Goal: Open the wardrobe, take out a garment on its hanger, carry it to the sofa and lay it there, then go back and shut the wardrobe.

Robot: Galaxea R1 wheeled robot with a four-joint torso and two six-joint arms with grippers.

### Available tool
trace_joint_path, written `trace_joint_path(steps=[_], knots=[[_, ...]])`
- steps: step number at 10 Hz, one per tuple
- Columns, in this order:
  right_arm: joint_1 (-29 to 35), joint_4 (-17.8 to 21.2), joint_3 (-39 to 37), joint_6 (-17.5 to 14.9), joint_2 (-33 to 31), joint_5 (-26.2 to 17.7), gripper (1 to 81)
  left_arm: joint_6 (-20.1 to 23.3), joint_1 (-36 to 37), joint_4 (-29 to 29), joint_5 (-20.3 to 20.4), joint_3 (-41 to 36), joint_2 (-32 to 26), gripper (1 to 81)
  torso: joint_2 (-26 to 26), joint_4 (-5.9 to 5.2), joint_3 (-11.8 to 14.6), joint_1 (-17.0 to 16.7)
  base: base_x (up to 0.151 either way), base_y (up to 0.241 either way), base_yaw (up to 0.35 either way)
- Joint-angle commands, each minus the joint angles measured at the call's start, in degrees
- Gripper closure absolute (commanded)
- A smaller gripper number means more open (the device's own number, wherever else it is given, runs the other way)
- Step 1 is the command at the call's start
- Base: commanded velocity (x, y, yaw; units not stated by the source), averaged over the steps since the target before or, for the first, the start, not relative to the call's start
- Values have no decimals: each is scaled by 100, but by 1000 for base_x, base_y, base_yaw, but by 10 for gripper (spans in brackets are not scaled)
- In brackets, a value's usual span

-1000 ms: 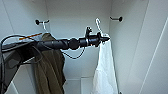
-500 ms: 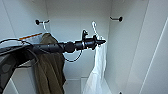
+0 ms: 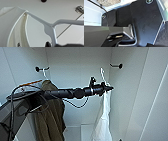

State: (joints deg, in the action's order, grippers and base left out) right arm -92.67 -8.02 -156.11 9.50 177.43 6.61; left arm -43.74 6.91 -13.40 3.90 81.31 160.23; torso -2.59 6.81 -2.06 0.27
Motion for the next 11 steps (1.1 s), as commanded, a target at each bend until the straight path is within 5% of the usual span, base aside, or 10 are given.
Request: trace_joint_path(steps=[1, 6, 11], knots=[[209, -24, 64, -36, 93, -265, 10, 59, 1035, 92, 295, 52, 132, 811, 0, 0, 0, 0, 0, 0, 0], [200, -24, 64, -36, 93, -265, 10, 59, 1027, 92, 304, -159, -149, 811, 0, 0, 0, 0, 0, 0, 0], [192, -24, 56, -36, 85, -265, 10, 59, 966, 127, 313, -370, -263, 811, 5, 0, -2, -2, -88, 0, 0]])
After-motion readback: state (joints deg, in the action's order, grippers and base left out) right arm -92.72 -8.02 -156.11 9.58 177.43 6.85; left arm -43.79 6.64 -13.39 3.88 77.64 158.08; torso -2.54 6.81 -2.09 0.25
